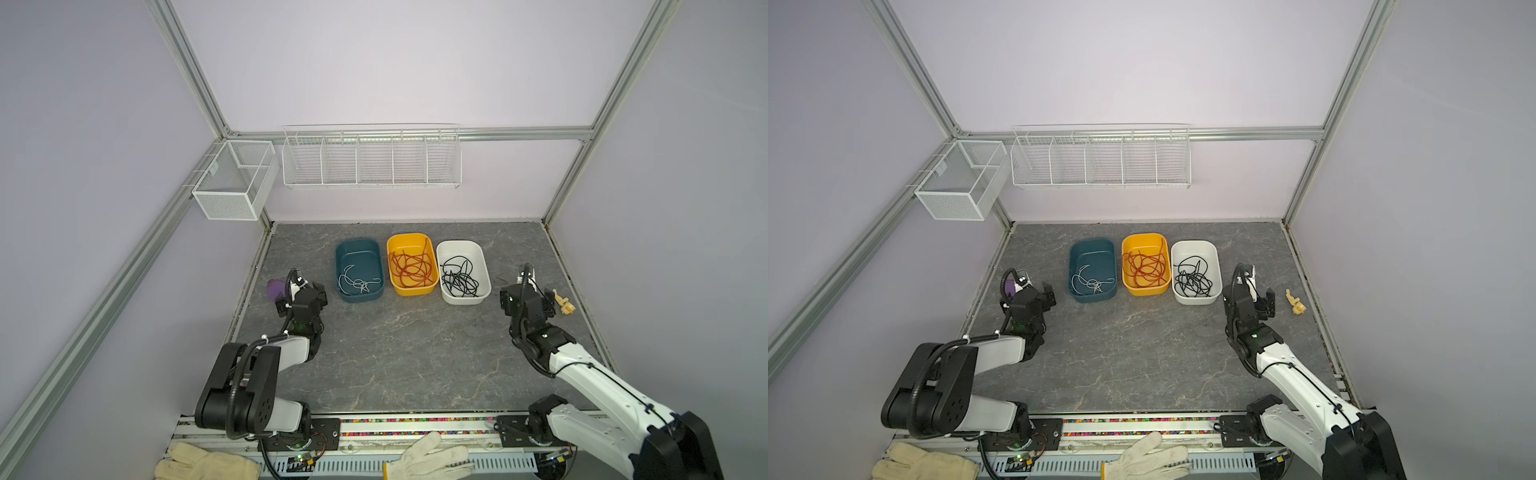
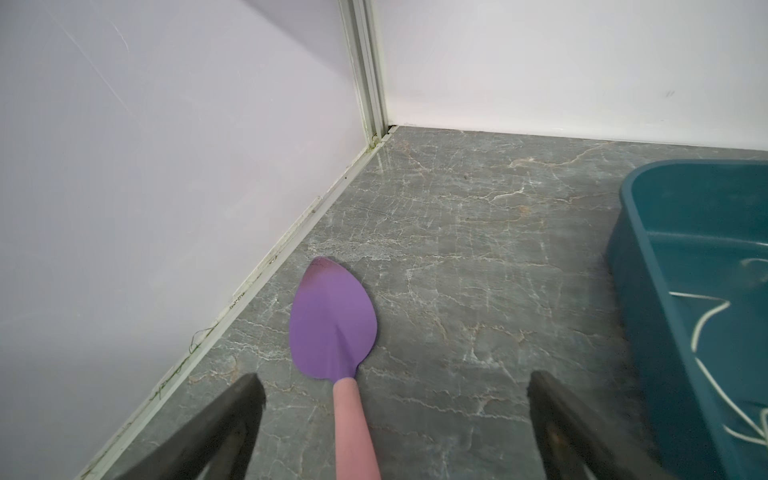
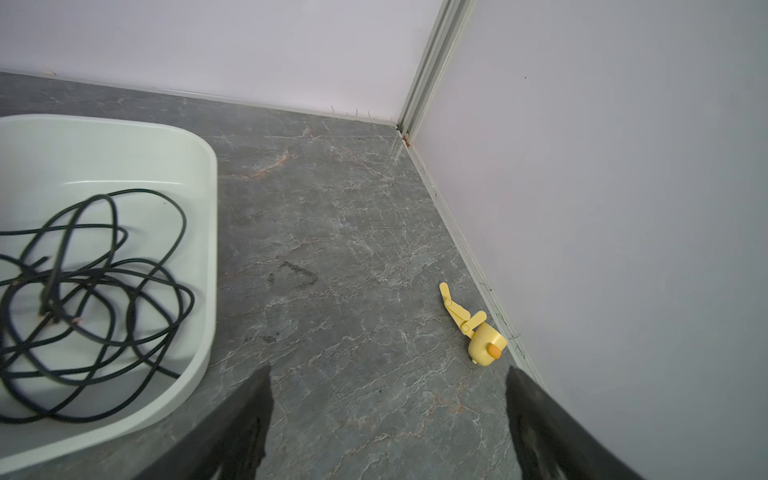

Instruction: Untangle the cables

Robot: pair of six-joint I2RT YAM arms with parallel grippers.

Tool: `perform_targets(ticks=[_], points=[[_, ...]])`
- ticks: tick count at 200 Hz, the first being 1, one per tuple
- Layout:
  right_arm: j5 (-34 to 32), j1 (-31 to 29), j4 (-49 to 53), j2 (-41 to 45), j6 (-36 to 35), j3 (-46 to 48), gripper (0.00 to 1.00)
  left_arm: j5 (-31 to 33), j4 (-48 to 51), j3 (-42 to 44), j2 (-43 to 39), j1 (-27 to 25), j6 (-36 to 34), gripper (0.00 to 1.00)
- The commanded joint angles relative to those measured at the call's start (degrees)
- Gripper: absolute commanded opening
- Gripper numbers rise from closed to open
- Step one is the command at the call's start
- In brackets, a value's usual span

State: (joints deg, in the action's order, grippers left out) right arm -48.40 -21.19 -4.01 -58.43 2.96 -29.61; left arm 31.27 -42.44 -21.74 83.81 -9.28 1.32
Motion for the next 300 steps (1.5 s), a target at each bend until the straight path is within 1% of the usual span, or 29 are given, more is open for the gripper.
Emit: perform_targets(ticks=[1,8,19,38,49,57,62,63,67,73,81,93,106,126,144,152,157,163,167,170,180,183,195,208,223,237,252,265,300], points=[[3.03,3.88,-18.89,-3.79,-1.37,4.29,0.89,-2.74,-8.90,-0.21,3.55,1.37,0.93,0.99],[4.53,5.05,-23.40,-6.34,-1.71,5.85,0.89,-3.54,-8.82,-0.59,4.23,1.71,0.86,0.99],[5.02,5.90,-31.48,-10.18,-2.70,7.78,0.89,-4.32,-7.53,-1.21,4.26,2.27,1.29,0.99],[7.79,7.16,-43.82,-17.97,-8.22,9.70,0.89,-5.16,-7.30,-1.37,4.22,2.92,1.75,0.99],[9.79,8.76,-51.01,-22.78,-7.93,11.41,0.89,-5.18,-7.39,-1.38,4.30,2.87,1.75,0.98],[9.61,9.06,-54.19,-25.64,-6.90,11.93,0.89,-5.22,-7.77,-1.27,4.38,2.94,1.67,0.98],[10.38,9.08,-56.47,-26.97,-7.60,12.04,0.89,-5.27,-8.04,-1.14,4.48,2.94,1.60,0.99],[10.49,9.91,-56.60,-27.16,-7.66,11.99,0.89,-5.30,-8.12,-1.13,4.50,2.90,1.59,0.99],[10.77,10.68,-55.91,-27.49,-7.75,11.35,0.89,-5.24,-8.39,-1.06,4.62,2.90,1.54,0.99],[11.98,11.09,-51.16,-27.07,-6.97,9.83,0.89,-5.36,-9.05,-0.83,4.82,2.94,1.41,0.99],[16.23,12.80,-45.36,-26.18,-5.08,7.86,0.89,-5.38,-10.26,-0.60,5.19,2.94,1.21,0.99],[22.96,16.67,-43.03,-26.73,-3.07,6.55,0.89,-5.46,-10.83,-0.48,5.40,2.91,1.14,0.99],[26.72,18.39,-37.54,-27.00,-1.83,3.99,0.89,-5.47,-10.72,-0.50,5.31,2.92,1.14,0.98],[26.97,18.47,-37.09,-27.27,-1.67,3.51,0.89,-5.51,-10.90,-0.31,5.36,2.93,1.04,0.99],[27.43,18.17,-38.69,-26.99,-2.57,4.54,0.89,-5.47,-11.27,-0.19,5.40,2.86,0.87,0.99],[30.50,18.22,-42.03,-27.29,-3.34,6.27,0.89,-5.51,-11.27,-0.23,5.29,2.86,0.87,0.99],[31.92,18.44,-47.70,-28.99,-3.73,8.63,0.89,-5.47,-11.35,-0.09,5.31,2.86,0.78,0.99],[31.07,18.43,-58.68,-31.79,-4.54,12.03,0.89,-5.48,-11.56,-0.09,5.44,2.86,0.80,0.99],[30.86,18.49,-61.32,-32.25,-4.55,12.90,0.89,-5.47,-11.69,-0.13,5.48,2.86,0.71,0.99],[30.80,18.39,-60.04,-31.43,-4.23,12.94,0.89,-5.49,-11.70,-0.15,5.49,2.79,0.70,0.99],[30.93,18.52,-49.91,-27.84,-2.91,11.04,0.89,-5.51,-11.71,-0.07,5.49,2.77,0.70,0.99],[30.94,18.52,-49.44,-28.00,-2.95,10.59,0.88,-5.47,-11.69,-0.08,5.49,2.77,0.68,0.98],[30.54,18.25,-52.90,-31.30,-4.31,9.41,0.89,-5.40,-11.81,-0.06,5.48,2.80,0.69,0.99],[31.26,18.63,-46.37,-29.10,-3.10,8.10,0.89,-5.43,-11.75,-0.12,5.49,2.77,0.71,0.99],[31.20,18.64,-50.52,-30.29,-3.66,9.02,0.89,-5.40,-11.71,-0.11,5.49,2.77,0.70,0.99],[31.44,18.69,-47.62,-29.06,-3.23,8.65,0.89,-5.40,-11.79,-0.10,5.49,2.78,0.70,0.99],[31.26,18.65,-49.84,-29.91,-3.64,9.03,0.89,-5.35,-11.80,-0.08,5.49,2.77,0.70,0.98],[31.35,18.72,-48.24,-29.31,-3.32,8.80,0.89,-5.44,-11.80,-0.08,5.46,2.78,0.64,0.99],[31.27,18.66,-48.63,-29.52,-3.45,8.73,0.89,-5.51,-11.79,-0.14,5.49,2.77,0.66,0.99]])
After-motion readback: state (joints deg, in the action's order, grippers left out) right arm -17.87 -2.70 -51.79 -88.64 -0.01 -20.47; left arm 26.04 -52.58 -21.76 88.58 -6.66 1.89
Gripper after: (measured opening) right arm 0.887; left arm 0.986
